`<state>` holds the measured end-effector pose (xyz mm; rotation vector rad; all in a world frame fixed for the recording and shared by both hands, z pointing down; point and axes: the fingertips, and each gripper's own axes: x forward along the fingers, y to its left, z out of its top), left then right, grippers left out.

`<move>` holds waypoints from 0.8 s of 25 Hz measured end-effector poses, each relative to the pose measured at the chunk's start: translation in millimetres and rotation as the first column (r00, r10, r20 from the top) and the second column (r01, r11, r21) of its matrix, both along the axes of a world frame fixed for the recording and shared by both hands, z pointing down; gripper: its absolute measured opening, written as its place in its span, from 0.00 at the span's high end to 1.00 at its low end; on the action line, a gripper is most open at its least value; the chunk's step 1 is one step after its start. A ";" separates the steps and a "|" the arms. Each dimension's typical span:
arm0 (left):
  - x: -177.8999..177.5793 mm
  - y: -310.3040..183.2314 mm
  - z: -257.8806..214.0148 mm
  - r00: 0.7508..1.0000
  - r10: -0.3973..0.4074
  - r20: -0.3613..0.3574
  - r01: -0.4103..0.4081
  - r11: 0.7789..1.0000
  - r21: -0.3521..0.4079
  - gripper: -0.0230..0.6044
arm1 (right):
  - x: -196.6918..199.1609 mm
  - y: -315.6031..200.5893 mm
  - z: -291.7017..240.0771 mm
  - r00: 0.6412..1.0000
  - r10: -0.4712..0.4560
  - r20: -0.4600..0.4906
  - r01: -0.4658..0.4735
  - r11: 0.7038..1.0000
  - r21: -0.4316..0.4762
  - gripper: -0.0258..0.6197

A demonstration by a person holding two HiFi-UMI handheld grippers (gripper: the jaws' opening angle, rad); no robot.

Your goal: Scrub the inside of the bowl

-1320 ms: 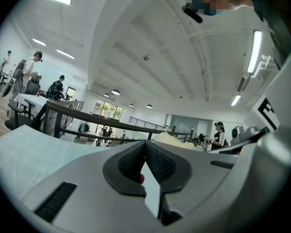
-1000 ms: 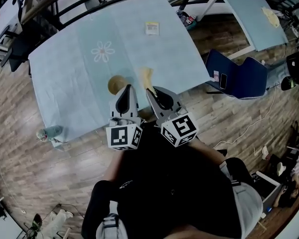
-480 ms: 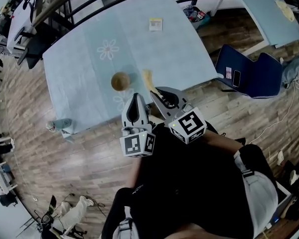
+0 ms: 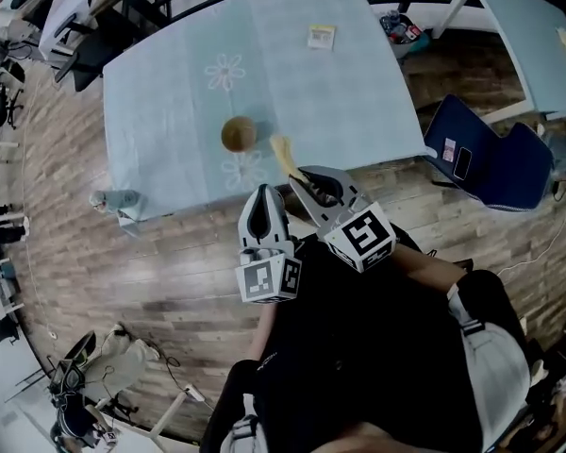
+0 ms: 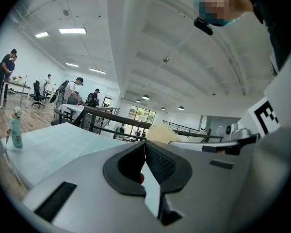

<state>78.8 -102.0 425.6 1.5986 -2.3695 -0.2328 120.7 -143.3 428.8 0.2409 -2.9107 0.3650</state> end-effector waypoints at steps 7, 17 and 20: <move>5.4 3.1 -7.4 0.999 -0.032 0.029 0.032 0.999 0.005 0.94 | 3.1 1.1 -0.8 1.000 -0.027 0.004 0.027 1.000 0.000 0.90; 10.7 -0.2 -2.9 0.999 -0.039 0.027 0.039 0.999 0.011 0.94 | 9.1 -0.9 0.5 0.999 -0.038 0.006 0.038 0.999 0.006 0.90; 7.9 -3.3 -4.6 0.998 -0.022 0.052 0.021 1.000 0.017 0.94 | 6.7 -3.1 1.8 0.999 -0.021 0.024 0.021 1.000 -0.017 0.90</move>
